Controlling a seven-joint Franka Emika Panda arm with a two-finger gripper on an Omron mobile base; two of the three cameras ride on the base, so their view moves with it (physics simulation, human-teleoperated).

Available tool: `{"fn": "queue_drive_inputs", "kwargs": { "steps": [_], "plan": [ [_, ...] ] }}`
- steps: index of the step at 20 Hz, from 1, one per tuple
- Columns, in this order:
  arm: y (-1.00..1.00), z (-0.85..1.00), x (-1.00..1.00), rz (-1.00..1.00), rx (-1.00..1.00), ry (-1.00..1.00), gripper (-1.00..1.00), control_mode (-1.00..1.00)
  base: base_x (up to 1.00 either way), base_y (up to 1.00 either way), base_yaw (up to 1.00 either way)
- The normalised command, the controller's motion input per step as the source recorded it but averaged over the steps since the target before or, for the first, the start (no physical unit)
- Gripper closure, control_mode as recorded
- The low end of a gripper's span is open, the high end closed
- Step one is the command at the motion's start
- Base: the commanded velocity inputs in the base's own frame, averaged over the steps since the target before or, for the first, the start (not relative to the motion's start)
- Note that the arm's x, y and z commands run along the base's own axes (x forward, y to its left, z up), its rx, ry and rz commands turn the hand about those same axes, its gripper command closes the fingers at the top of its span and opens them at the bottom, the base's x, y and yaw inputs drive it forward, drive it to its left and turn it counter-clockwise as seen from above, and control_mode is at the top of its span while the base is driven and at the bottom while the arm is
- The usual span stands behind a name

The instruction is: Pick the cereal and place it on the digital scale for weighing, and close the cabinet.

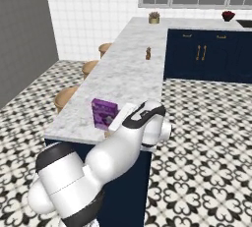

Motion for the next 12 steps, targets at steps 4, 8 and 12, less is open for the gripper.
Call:
{"fn": "queue_drive_inputs", "kwargs": {
  "steps": [4,8,12],
  "plan": [
    [0.00,0.01,0.17,0.00,0.00,0.00,1.00,-1.00,0.00,0.00,0.00],
    [-0.01,0.05,0.26,0.00,0.00,0.00,1.00,-1.00,0.00,0.00,0.00],
    [-0.07,0.00,0.29,0.00,0.00,0.00,1.00,-1.00,0.00,0.00,0.00]
  ]
}}
